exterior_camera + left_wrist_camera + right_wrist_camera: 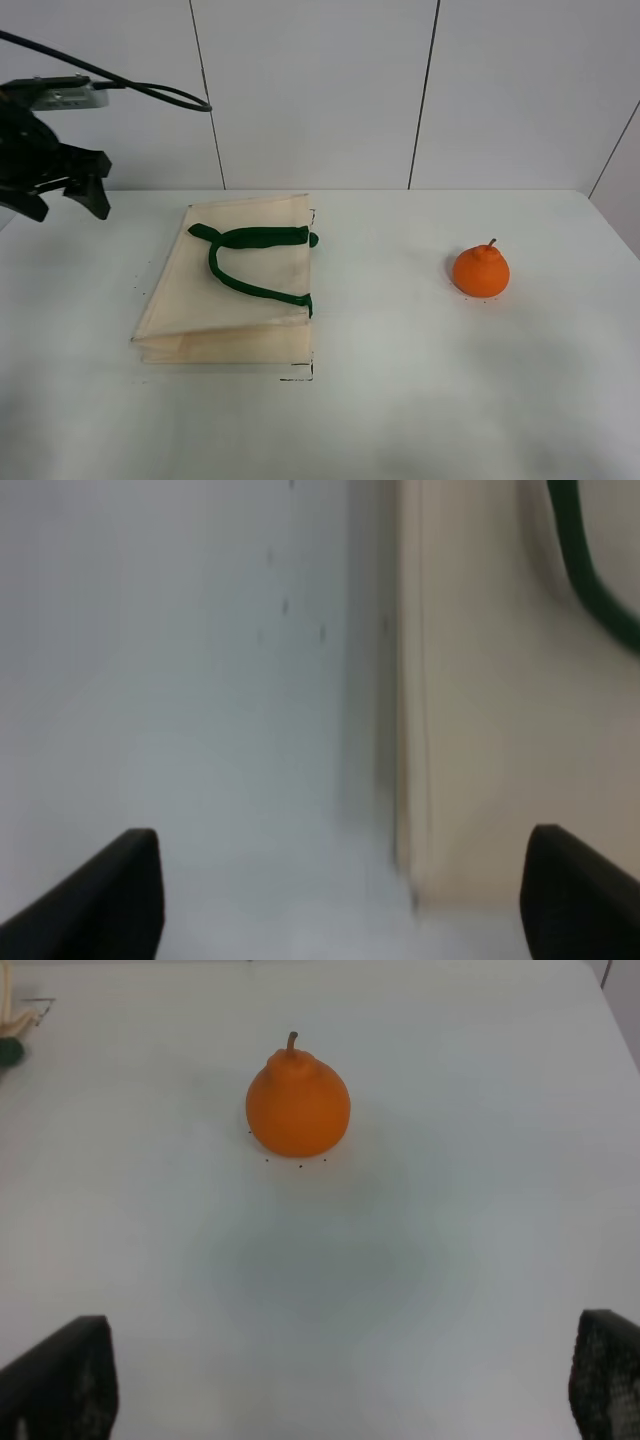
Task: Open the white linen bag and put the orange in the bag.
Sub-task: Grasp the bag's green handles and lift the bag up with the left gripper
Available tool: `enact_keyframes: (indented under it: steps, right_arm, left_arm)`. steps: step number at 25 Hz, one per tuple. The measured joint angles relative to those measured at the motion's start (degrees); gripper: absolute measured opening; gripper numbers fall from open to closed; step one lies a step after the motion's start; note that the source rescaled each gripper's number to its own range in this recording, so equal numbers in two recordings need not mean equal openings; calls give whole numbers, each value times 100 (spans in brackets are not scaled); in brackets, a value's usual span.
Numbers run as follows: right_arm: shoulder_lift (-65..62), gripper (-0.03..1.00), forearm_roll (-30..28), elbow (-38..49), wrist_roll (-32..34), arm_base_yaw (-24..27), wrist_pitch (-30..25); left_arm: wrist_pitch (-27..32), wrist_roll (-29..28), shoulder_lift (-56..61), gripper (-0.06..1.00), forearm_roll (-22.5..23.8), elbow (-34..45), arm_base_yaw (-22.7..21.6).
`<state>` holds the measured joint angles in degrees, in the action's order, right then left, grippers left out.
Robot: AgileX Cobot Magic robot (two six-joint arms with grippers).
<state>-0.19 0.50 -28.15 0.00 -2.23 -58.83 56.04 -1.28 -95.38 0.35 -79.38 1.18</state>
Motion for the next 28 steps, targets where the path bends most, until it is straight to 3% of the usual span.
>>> enact_keyframes:
  steps: [3, 7, 13, 28]
  right_arm:
    - [0, 100, 0, 0, 0, 0, 0]
    - [0, 100, 0, 0, 0, 0, 0]
    - [0, 100, 0, 0, 0, 0, 0]
    - [0, 100, 0, 0, 0, 0, 0]
  left_arm:
    - [74, -232, -1013, 97, -35, -862, 123]
    - [120, -719, -1953, 97, -35, -1698, 619]
    - [-4, -1277, -2773, 97, -35, -2088, 1422]
    - [-816, -1535, -3909, 95, 39, -2096, 1472]
